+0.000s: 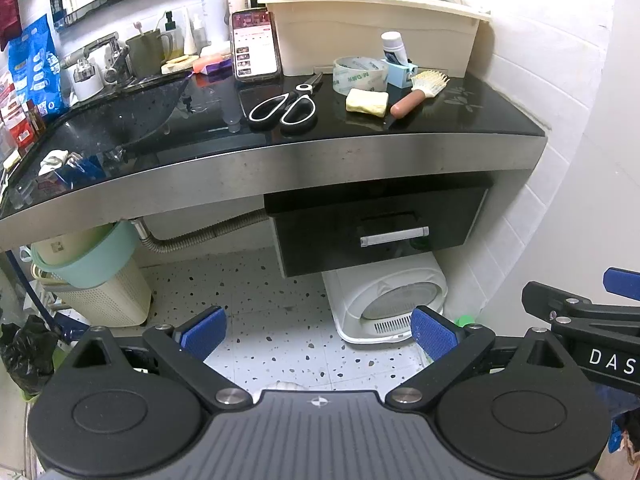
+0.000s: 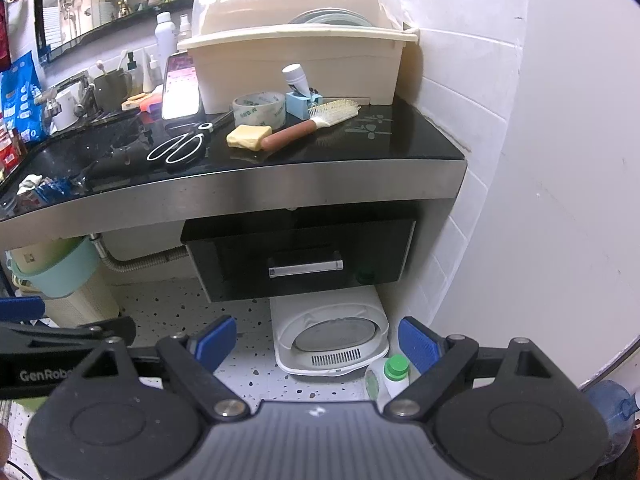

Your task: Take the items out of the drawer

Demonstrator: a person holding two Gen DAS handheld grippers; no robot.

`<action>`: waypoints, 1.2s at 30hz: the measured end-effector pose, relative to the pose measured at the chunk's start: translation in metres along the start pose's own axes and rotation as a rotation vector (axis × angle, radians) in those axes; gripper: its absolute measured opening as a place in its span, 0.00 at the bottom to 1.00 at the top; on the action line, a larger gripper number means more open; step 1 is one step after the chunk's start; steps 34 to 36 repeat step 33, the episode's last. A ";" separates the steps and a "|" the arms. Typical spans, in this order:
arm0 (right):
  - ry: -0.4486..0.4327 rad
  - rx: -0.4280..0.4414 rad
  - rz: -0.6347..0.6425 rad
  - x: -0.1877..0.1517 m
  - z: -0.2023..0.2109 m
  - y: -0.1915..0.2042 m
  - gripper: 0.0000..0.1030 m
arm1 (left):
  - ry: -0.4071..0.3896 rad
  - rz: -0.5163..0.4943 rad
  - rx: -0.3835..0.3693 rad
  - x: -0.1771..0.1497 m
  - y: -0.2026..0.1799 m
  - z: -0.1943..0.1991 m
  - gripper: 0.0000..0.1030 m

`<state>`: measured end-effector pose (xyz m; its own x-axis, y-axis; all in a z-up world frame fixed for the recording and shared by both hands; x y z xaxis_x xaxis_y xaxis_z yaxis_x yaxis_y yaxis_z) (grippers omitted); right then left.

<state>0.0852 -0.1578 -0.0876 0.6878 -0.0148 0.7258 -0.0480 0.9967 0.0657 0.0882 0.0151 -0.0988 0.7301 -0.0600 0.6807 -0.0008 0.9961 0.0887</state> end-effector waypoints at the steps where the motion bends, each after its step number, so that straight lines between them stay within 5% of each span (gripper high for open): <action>1: -0.001 0.000 -0.001 0.000 0.000 0.000 0.86 | -0.001 0.000 0.001 0.000 0.000 0.000 0.97; 36: -0.006 -0.001 0.007 0.001 0.003 0.004 0.86 | -0.007 0.004 0.006 -0.002 0.005 0.001 0.97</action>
Point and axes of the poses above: each gripper's, at about its wrist camera, not at the fingertips, and z roughly against the way its jaws point, y to its left, x to its top, the point moved 8 cm from there along -z, roughly the way its jaws point, and after that the axes turned 5 degrees about x, right-handed, at the moved point
